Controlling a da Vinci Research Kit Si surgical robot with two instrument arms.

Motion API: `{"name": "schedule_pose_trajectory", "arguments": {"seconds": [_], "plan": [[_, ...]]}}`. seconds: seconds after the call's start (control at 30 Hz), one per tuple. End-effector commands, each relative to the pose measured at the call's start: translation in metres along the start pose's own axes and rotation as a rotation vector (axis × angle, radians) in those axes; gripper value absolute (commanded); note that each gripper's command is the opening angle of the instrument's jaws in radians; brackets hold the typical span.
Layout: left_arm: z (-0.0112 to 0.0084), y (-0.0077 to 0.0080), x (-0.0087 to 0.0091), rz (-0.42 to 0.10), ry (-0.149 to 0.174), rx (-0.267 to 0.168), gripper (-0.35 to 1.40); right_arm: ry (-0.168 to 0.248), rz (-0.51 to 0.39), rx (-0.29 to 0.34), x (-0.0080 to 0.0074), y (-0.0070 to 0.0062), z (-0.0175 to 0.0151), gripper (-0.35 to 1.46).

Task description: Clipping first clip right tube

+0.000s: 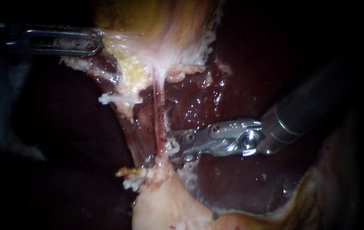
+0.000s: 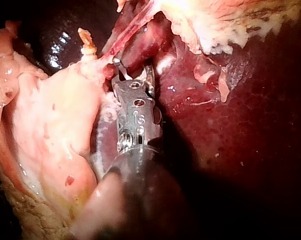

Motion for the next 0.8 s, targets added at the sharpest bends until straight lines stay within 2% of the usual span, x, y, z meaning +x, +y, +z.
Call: {"name": "schedule_pose_trajectory", "arguments": {"seconds": [0.03,0.13,0.3,0.33,0.63,0.8], "plan": [[0.0,0.0,0.0,0.0,0.0,0.0,-0.35,0.0,0.0,0.0,0.0,0.0,0.0,0.29],[0.0,0.0,0.0,0.0,0.0,0.0,-0.35,0.0,0.0,0.001,0.0,0.0,0.0,0.31],[0.0,0.0,0.0,0.0,0.0,0.0,-0.35,0.006,0.001,0.003,0.0002,0.0002,0.0001,0.48],[-0.0001,0.0,0.0,0.0,0.0,0.0,-0.35,0.008,0.002,-0.013,0.0003,0.0004,0.0003,0.49],[-0.0001,0.0,0.0,0.0,0.0,-0.001,-0.35,0.01,-0.003,-0.023,0.0003,0.0007,-0.0002,0.5],[-0.0001,0.0,0.0,0.0,0.0,-0.001,-0.35,0.012,-0.004,-0.017,0.001,0.0005,-0.0018,0.5]]}}
